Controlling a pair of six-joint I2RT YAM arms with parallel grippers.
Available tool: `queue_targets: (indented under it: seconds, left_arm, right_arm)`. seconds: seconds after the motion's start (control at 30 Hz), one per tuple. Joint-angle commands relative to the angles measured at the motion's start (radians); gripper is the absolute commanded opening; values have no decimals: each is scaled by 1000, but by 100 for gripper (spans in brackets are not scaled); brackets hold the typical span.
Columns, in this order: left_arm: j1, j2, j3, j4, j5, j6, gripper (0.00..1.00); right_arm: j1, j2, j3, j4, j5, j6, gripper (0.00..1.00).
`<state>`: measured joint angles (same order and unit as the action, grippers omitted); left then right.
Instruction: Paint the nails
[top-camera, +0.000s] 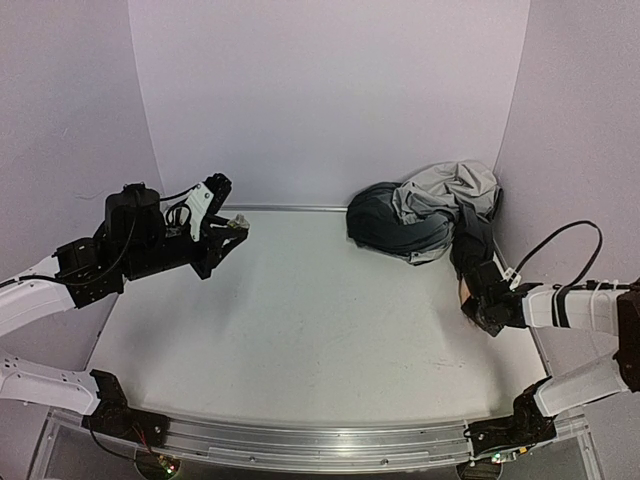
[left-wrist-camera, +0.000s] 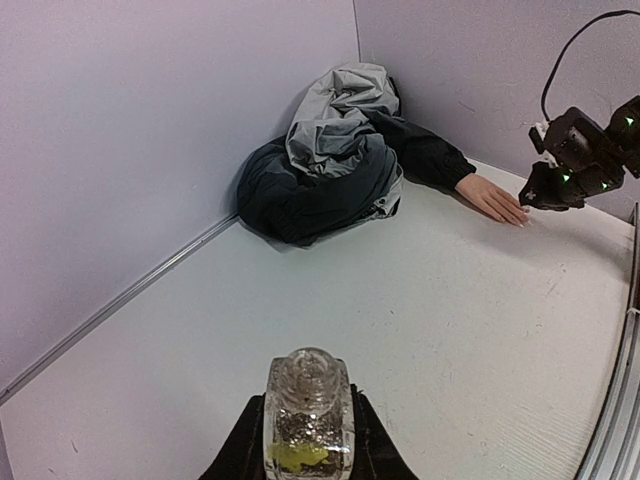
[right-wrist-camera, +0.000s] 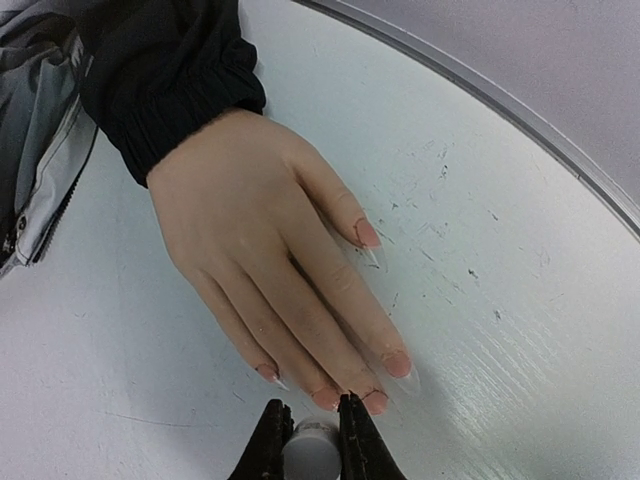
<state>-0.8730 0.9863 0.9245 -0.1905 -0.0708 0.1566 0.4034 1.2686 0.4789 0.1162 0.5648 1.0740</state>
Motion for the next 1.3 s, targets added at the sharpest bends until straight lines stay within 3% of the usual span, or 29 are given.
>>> queue_targets:
  seconds: [0.0,1.27]
  left_arm:
    - [6,-29,-1,54,13,-9,0]
    - [6,-21,3,54,11,-2,0]
  right_arm:
    - [-5,29,25,-3,46,-2,0]
    - [-9,106,50,39,85,-5,0]
